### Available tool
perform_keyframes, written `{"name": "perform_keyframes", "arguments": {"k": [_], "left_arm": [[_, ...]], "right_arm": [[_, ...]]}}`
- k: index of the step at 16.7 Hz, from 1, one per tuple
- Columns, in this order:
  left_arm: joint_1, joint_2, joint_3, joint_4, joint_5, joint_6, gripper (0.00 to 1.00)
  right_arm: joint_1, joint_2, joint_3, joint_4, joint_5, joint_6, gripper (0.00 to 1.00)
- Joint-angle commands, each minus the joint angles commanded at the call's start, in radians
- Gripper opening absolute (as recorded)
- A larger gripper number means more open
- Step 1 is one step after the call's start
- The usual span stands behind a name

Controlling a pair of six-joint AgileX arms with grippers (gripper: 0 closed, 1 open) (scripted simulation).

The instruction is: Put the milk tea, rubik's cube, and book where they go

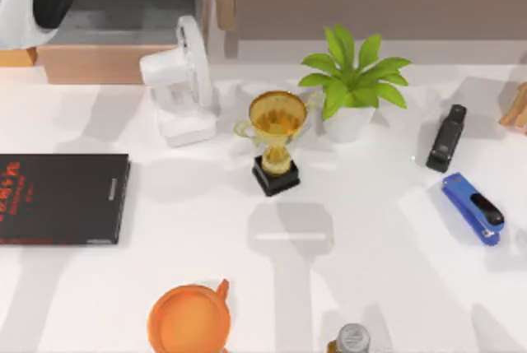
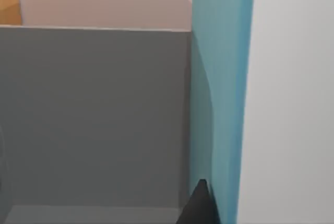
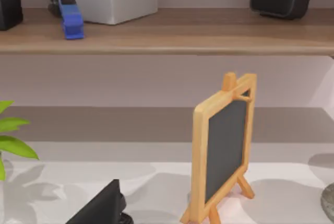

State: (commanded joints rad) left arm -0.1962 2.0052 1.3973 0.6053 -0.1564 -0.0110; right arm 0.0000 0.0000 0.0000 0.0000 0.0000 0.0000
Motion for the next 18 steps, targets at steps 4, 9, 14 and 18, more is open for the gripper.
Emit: {"name": "perform_keyframes", "arguments": {"k": [4, 9, 14, 18], "left_arm": [[0.0, 0.0, 0.0, 0.0, 0.0, 0.0, 0.0], [-0.003, -0.005, -0.002, -0.001, 0.0, 0.001, 0.0], [-0.006, -0.05, -0.027, -0.021, -0.005, 0.002, 0.0], [-0.003, -0.046, -0.024, -0.02, -0.005, 0.003, 0.0]], "right_arm": [[0.0, 0.0, 0.0, 0.0, 0.0, 0.0, 1.0], [0.0, 0.0, 0.0, 0.0, 0.0, 0.0, 1.0], [0.0, 0.0, 0.0, 0.0, 0.0, 0.0, 1.0], [0.0, 0.0, 0.0, 0.0, 0.0, 0.0, 1.0]]}}
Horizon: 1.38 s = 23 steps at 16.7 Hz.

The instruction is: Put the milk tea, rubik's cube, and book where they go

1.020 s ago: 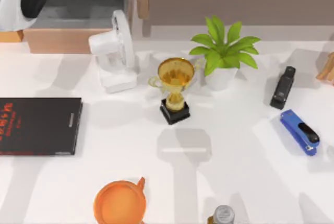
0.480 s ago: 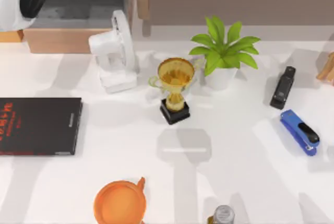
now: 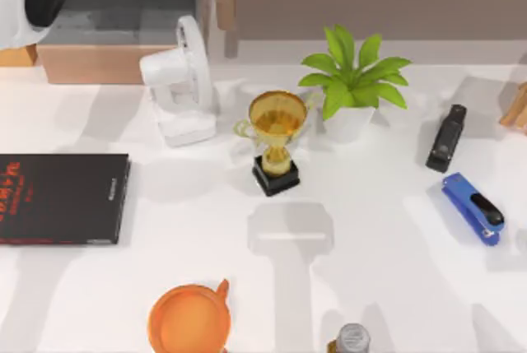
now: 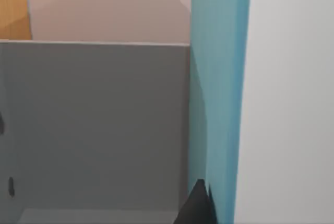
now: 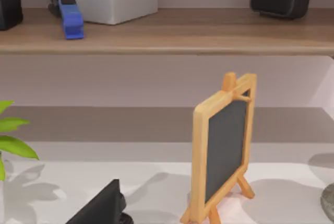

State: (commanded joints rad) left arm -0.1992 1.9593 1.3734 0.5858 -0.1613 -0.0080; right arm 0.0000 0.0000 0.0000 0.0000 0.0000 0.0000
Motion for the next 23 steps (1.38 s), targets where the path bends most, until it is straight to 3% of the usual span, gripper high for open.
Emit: {"name": "perform_keyframes", "arguments": {"k": [5, 11, 16, 23], "left_arm": [[0.0, -0.125, -0.071, 0.025, 0.036, 0.154, 0.0], [0.031, -0.382, -0.304, 0.092, 0.098, 0.665, 0.0], [0.075, -0.543, -0.623, 0.156, 0.135, 1.132, 0.0], [0.135, -0.576, -1.141, 0.211, 0.156, 1.492, 0.0]], "right_arm": [[0.0, 0.0, 0.0, 0.0, 0.0, 0.0, 1.0], [0.0, 0.0, 0.0, 0.0, 0.0, 0.0, 1.0], [0.0, 0.0, 0.0, 0.0, 0.0, 0.0, 1.0], [0.0, 0.0, 0.0, 0.0, 0.0, 0.0, 1.0]]}}
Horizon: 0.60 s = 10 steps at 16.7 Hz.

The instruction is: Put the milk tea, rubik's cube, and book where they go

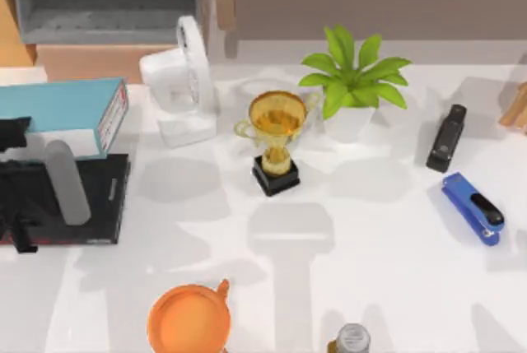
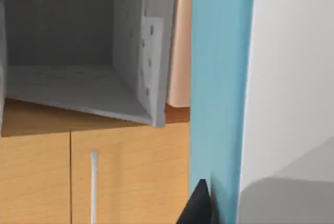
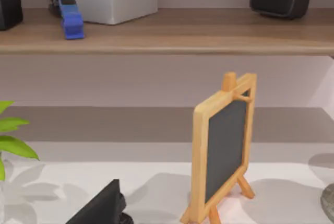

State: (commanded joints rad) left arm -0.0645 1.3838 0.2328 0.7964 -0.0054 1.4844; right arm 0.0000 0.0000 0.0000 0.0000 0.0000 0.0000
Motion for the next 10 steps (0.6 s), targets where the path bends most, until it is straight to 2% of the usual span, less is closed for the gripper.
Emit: {"name": "perform_keyframes", "arguments": {"k": [4, 10], "left_arm": [[0.017, 0.043, -0.129, 0.015, 0.002, 0.086, 0.0], [0.014, 0.039, -0.128, 0.021, 0.002, 0.096, 0.0]], "right_arm": [[0.0, 0.0, 0.0, 0.0, 0.0, 0.0, 1.0], [0.0, 0.0, 0.0, 0.0, 0.0, 0.0, 1.0]]}}
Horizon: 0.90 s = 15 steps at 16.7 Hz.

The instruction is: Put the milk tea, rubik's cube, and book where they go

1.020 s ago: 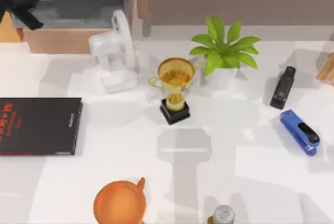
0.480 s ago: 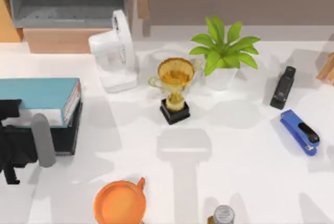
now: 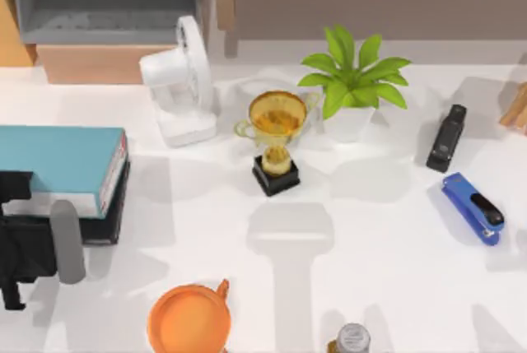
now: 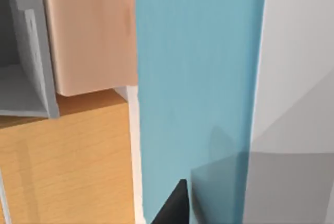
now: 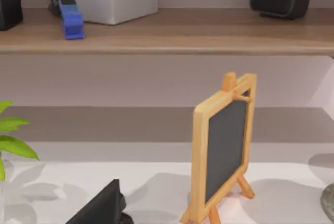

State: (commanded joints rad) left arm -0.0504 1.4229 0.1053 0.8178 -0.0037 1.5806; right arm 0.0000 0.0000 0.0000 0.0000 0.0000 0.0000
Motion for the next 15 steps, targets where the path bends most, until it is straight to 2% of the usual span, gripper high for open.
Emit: {"name": "perform_keyframes", "arguments": {"k": [8, 15], "left_arm": [[0.005, 0.051, 0.003, 0.025, 0.001, -0.002, 0.0], [0.005, 0.051, 0.003, 0.025, 0.001, -0.002, 0.53]], "right_arm": [[0.0, 0.0, 0.0, 0.0, 0.0, 0.0, 1.0], [0.0, 0.0, 0.0, 0.0, 0.0, 0.0, 1.0]]}}
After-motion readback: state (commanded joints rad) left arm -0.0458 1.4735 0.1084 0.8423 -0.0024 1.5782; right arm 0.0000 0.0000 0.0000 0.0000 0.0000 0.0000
